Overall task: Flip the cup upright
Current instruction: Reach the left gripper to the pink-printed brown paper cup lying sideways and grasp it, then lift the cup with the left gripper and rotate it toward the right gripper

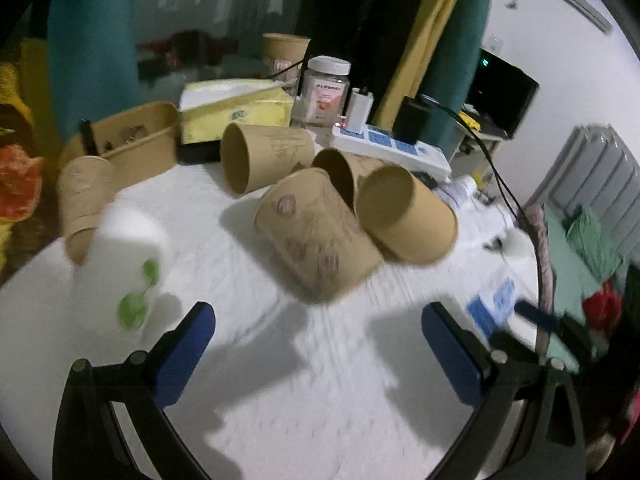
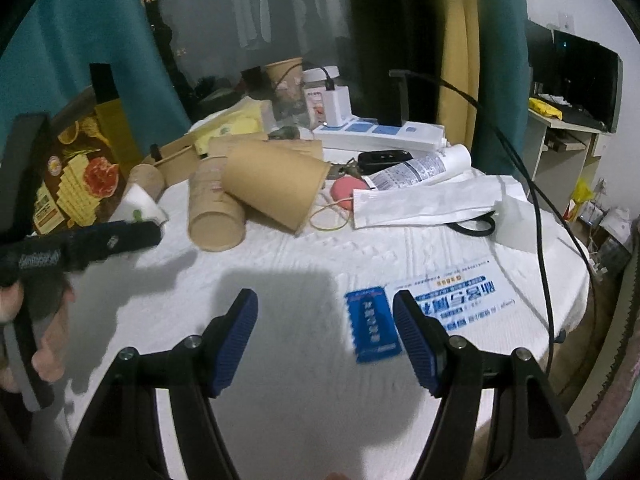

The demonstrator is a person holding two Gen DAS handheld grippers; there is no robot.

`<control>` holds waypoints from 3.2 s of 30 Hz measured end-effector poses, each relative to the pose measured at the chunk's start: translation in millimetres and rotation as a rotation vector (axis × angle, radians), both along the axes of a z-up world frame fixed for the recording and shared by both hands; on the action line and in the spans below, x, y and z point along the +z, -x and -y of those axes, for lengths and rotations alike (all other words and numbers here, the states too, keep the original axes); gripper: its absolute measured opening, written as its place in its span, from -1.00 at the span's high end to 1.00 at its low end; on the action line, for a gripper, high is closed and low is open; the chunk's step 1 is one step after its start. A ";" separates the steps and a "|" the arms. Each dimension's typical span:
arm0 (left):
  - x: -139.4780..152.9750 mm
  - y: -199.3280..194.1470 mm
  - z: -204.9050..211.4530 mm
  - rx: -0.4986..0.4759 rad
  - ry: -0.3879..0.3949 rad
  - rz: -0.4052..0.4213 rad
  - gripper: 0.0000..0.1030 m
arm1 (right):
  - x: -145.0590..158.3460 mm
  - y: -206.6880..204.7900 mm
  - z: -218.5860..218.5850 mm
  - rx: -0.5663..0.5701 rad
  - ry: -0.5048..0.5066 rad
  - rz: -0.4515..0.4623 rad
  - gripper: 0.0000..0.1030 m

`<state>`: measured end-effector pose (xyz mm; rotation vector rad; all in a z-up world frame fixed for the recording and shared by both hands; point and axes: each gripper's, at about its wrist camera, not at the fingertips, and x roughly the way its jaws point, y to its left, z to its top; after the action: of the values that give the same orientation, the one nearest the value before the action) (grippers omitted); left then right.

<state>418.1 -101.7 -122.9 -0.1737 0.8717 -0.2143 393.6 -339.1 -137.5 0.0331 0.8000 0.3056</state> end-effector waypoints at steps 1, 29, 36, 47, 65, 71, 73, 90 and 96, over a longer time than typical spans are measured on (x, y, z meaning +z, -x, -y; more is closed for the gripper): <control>-2.0 -8.0 1.7 0.002 0.013 -0.006 -1.00 | -1.9 -2.5 2.1 -0.005 -0.006 -0.004 -0.31; 5.4 4.2 -28.7 0.028 0.066 -0.038 -0.14 | 17.4 38.0 -23.1 0.014 -0.040 -0.001 -0.32; 32.0 77.4 -49.7 0.015 0.080 0.015 -0.14 | 32.2 85.6 -41.3 0.028 -0.047 0.004 -0.31; 30.9 219.1 -75.9 -0.036 0.115 -0.006 -0.14 | 53.9 179.3 -81.4 0.086 -0.042 0.017 -0.31; -36.0 285.0 -112.4 0.108 0.205 -0.224 -0.16 | 35.0 235.9 -99.0 0.112 -0.033 -0.055 -0.32; -37.4 285.0 -108.1 0.123 0.175 -0.239 -0.54 | 33.1 231.4 -95.1 0.108 -0.033 -0.061 -0.32; -36.9 284.2 -107.3 0.124 0.175 -0.242 -0.59 | 32.7 230.0 -96.4 0.111 -0.033 -0.062 -0.32; 35.9 321.5 -141.9 0.142 0.129 -0.014 -0.59 | 72.9 209.1 -161.3 0.340 0.066 -0.010 -0.32; 36.7 353.2 -196.3 0.307 0.066 0.066 -0.59 | 66.0 205.4 -230.3 0.492 0.083 -0.079 -0.32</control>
<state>65.0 94.6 -86.2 -0.3566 0.7614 0.0386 188.2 -108.8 -71.5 -0.2349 0.8935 0.7391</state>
